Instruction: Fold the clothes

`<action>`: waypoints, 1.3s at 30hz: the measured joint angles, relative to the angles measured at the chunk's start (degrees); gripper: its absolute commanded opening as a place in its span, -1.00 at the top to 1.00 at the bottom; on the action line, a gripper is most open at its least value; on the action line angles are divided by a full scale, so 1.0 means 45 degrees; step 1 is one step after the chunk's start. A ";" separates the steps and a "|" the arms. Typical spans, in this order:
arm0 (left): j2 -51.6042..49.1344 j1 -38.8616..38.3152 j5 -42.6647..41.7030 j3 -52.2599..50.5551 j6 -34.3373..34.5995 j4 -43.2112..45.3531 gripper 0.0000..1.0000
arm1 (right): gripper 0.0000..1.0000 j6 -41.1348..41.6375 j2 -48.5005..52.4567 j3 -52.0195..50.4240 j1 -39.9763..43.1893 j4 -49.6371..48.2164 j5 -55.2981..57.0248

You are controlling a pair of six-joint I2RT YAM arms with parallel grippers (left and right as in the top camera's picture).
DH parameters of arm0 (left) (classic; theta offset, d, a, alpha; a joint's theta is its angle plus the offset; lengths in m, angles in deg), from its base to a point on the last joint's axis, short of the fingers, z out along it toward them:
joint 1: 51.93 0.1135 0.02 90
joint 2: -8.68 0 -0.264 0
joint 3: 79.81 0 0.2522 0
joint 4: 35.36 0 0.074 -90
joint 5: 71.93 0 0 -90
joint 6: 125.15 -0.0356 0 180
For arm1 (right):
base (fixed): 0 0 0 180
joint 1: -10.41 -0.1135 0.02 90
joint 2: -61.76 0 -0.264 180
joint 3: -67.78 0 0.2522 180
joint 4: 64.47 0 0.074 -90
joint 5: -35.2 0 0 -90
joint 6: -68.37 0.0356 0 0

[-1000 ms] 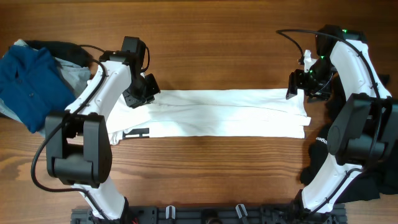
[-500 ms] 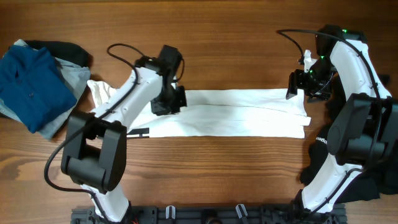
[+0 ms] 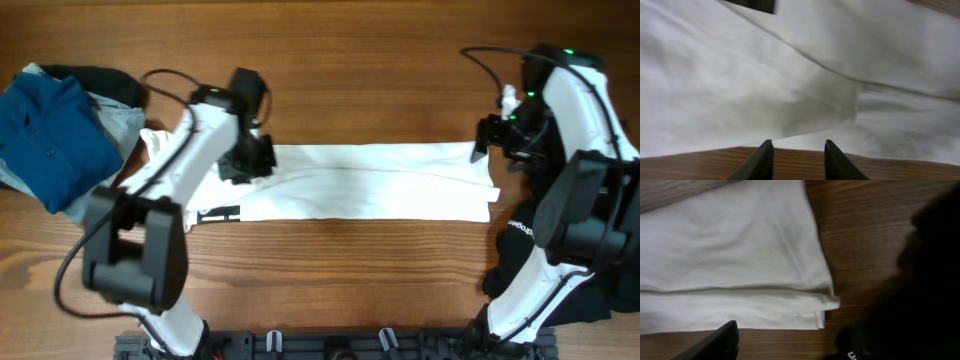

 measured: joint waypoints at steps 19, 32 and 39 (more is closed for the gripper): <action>0.0675 0.2463 0.0257 -0.0005 -0.0087 -0.0413 -0.33 | -0.11 -0.3172 -0.0665 -0.4444 0.0316 -0.4634 -0.2822; 0.0675 0.2463 0.0257 -0.0005 -0.0087 -0.0704 -0.27 | 0.92 -0.1807 -0.0573 -0.4580 -0.0068 -0.4731 -0.1909; 0.0675 0.2463 0.0301 -0.0005 -0.0087 -0.0913 -0.28 | 0.92 0.0034 -0.0471 -0.2511 0.1069 -0.3264 0.0398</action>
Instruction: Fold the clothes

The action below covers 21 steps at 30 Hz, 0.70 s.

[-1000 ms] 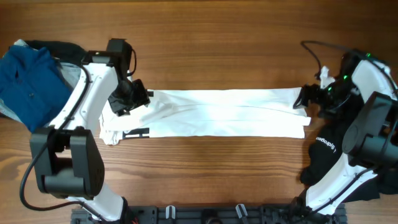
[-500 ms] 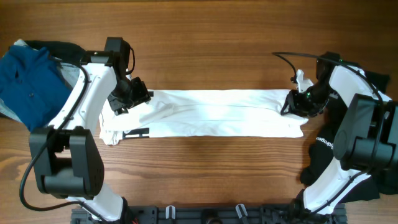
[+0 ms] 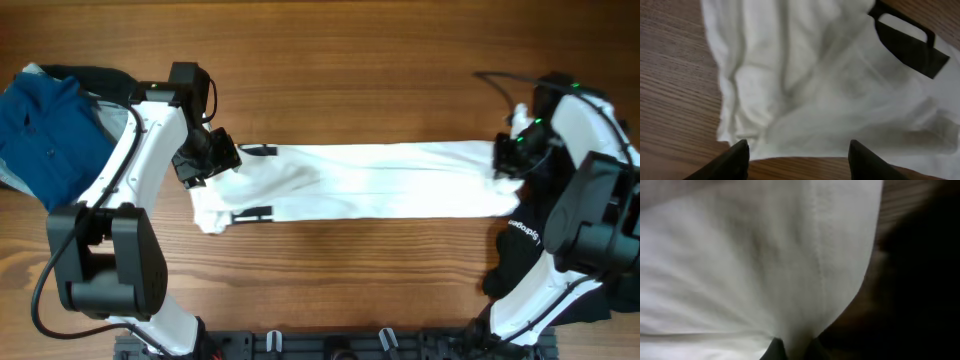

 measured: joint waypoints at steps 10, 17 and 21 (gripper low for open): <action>0.0000 0.0000 0.0015 0.0000 0.0000 -0.0029 -0.30 | 0.91 0.0481 0.0044 0.2200 -0.1676 0.1987 0.0505; 0.0000 0.0000 0.0015 0.0000 0.0000 0.0015 -0.29 | 0.92 0.1005 0.0044 0.2210 -0.5153 0.2579 0.0311; 0.0000 0.0000 0.0015 0.0000 0.0000 0.0015 -0.29 | 0.87 0.1477 0.0049 0.2205 -0.6742 0.2147 -0.0039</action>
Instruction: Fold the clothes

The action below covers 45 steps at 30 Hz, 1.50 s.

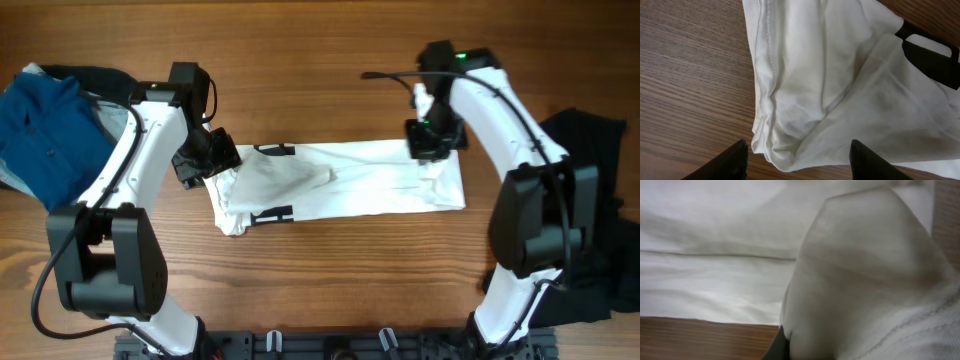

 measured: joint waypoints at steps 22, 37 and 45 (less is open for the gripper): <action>0.0000 0.0000 -0.0005 0.0000 0.0000 -0.0010 -0.31 | 0.06 0.1190 0.0000 0.0000 -0.2467 -0.1753 0.0393; 0.0000 0.0000 0.0034 0.0000 0.0000 -0.0068 -0.30 | 0.91 0.3206 0.0049 -0.2361 -0.2467 -0.4240 0.0947; 0.0000 0.0000 0.0034 0.0000 0.0000 -0.0068 -0.30 | 0.92 0.3322 0.0049 -0.2361 -0.2467 -0.4221 0.1103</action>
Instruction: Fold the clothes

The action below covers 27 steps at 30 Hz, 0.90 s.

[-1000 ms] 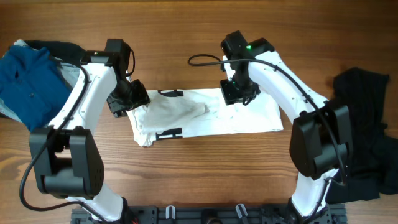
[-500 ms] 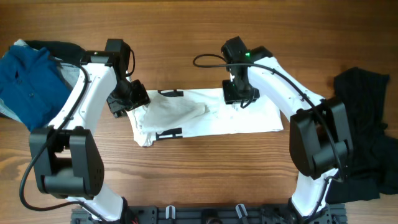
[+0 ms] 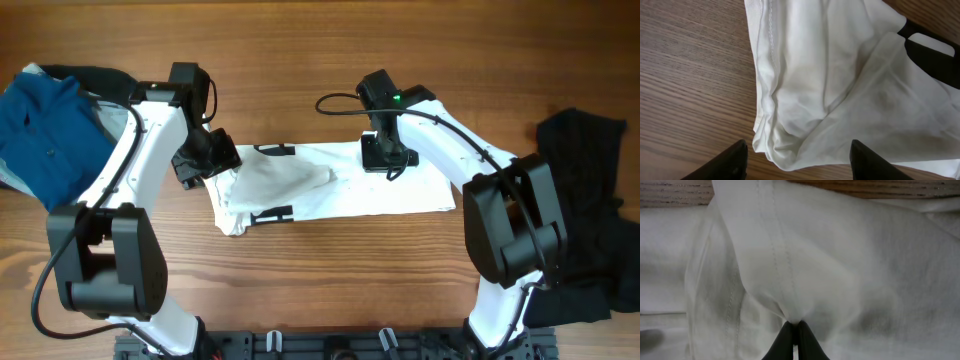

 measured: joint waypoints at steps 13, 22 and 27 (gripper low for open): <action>0.0000 0.0000 0.0005 0.0000 0.0000 -0.0029 -0.30 | 0.91 -0.1943 -0.0277 0.1078 -0.0053 0.0976 -0.2506; 0.0000 0.0000 0.0000 0.0000 0.0000 -0.0112 -0.30 | 0.34 -0.2108 -0.0282 0.0903 -0.0869 0.0763 -0.2467; 0.0000 0.0000 0.0000 0.0000 0.0000 -0.0175 -0.30 | 0.45 -0.1661 -0.0321 0.1112 -0.0529 0.1205 -0.0928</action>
